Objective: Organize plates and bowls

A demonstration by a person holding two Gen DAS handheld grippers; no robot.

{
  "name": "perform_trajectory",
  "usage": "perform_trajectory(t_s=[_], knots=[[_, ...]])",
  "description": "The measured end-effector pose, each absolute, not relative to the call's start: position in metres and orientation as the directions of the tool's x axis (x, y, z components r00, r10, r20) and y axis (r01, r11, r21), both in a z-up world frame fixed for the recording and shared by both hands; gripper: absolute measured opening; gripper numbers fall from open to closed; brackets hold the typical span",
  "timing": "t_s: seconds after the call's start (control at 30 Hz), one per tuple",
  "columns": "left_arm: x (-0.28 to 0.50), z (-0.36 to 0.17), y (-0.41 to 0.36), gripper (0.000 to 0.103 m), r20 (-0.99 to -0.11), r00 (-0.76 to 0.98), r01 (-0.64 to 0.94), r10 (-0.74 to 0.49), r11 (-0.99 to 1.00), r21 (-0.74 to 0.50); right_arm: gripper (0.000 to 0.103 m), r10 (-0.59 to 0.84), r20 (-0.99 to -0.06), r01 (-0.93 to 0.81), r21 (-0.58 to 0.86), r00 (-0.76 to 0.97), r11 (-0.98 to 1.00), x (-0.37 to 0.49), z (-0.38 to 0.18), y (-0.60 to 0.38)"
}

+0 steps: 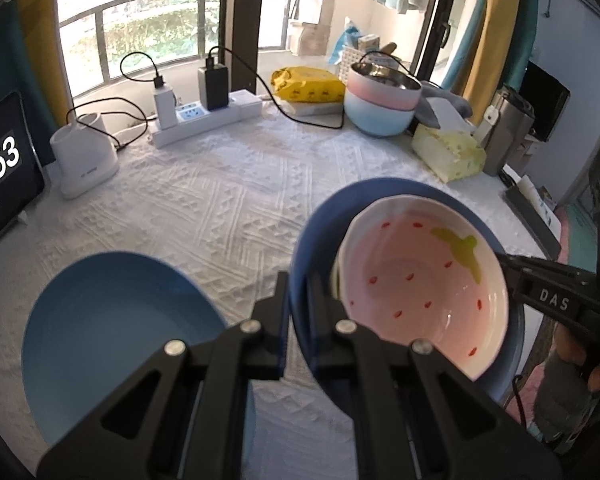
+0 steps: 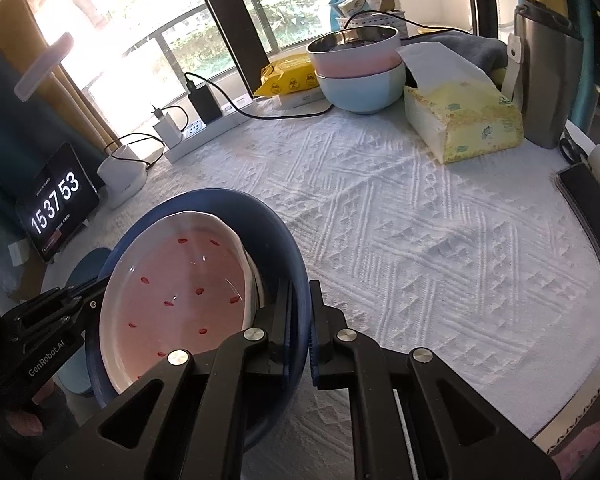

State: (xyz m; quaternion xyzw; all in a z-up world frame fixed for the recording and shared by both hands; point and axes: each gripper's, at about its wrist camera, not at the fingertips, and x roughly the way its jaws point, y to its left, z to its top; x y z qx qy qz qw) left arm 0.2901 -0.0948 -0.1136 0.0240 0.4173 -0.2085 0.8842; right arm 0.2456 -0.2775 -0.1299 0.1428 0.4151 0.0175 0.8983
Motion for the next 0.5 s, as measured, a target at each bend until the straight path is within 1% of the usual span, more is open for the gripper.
perform_trajectory(t_s=[0.5], knots=[[0.285,-0.099,-0.101,0.005,-0.728,0.583,0.399,-0.360,0.908,-0.130,0.008,0.143,-0.721,0.089,0.274,0.678,0.958,0.239,-0.113,-0.287]])
